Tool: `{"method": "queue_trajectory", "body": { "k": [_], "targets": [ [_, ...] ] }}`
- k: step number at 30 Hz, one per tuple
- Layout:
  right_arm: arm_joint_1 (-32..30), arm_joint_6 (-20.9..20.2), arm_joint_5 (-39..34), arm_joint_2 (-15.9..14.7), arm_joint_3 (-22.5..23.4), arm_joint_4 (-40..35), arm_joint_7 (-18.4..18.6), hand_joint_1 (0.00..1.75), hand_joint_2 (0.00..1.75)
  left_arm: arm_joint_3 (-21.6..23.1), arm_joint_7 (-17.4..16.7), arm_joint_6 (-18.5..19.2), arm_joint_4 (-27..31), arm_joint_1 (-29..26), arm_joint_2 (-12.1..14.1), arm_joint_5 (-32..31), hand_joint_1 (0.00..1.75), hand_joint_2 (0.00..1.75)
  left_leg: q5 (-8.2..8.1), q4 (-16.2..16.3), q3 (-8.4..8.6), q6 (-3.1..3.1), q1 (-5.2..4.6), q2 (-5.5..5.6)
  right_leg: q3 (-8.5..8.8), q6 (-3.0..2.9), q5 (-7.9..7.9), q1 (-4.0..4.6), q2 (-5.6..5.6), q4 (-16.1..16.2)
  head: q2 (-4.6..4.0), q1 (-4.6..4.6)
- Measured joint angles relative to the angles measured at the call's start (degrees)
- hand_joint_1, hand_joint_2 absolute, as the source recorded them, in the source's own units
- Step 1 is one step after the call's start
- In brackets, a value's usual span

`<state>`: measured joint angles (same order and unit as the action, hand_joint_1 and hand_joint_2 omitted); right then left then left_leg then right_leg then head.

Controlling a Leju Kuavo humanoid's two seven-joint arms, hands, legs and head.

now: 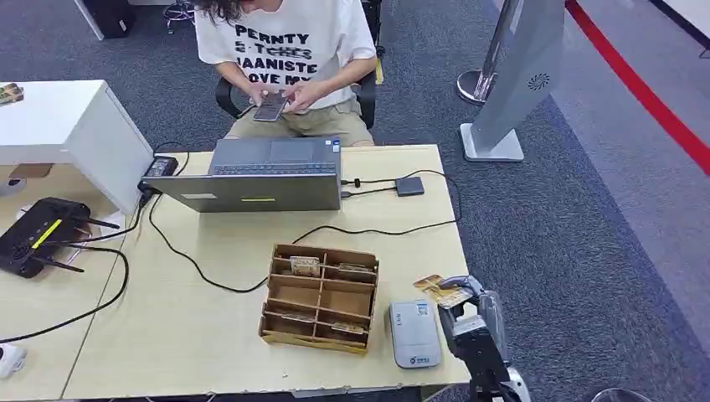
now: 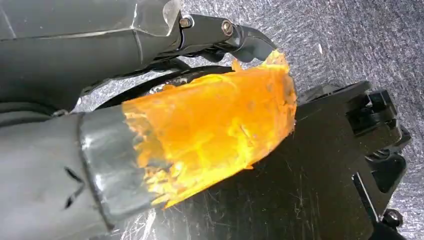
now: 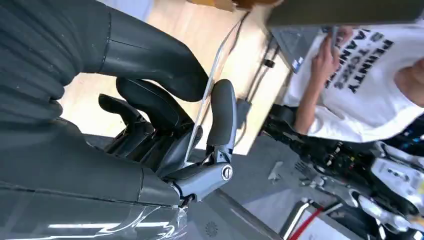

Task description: Pass the card to the sensor for recognition and then transmit it.

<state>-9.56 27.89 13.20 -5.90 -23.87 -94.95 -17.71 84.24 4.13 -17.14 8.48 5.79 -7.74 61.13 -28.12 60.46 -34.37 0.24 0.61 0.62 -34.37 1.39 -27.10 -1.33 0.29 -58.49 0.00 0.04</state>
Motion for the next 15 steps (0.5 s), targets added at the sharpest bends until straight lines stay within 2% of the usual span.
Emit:
{"method": "queue_trajectory", "body": {
  "k": [7, 11, 15],
  "targets": [
    [4.3, -3.2, 2.5, 1.2, 0.8, -2.5, -1.3, 1.75, 1.75, 0.0, -0.4, 0.3, 0.0, 0.1, 0.0, -1.5, 0.0, 0.0, 0.02, 0.0, 0.02, 0.0, 0.0, -0.01, 0.02, 0.0, 0.01, 0.0, 0.02, 0.0, 0.0, 0.02],
    [9.7, -5.3, 4.4, 1.8, 0.7, -2.5, 0.2, 1.75, 1.75, 0.2, -0.7, 0.9, 0.0, 0.4, 0.0, -2.9, 0.0, 0.0, 0.05, 0.0, 0.04, 0.01, 0.0, -0.03, 0.03, -0.02, 0.03, 0.0, 0.03, 0.0, 0.0, 0.04],
    [17.0, -8.7, 4.2, 2.8, 0.1, -1.1, 3.6, 1.75, 1.75, 1.1, -1.5, 1.9, 0.0, 0.8, 0.0, -4.7, 0.0, 0.0, 0.09, 0.0, 0.05, -0.03, 0.0, -0.09, -0.01, -0.1, 0.09, 0.0, 0.09, -0.1, 0.0, -0.04]
  ]
}}
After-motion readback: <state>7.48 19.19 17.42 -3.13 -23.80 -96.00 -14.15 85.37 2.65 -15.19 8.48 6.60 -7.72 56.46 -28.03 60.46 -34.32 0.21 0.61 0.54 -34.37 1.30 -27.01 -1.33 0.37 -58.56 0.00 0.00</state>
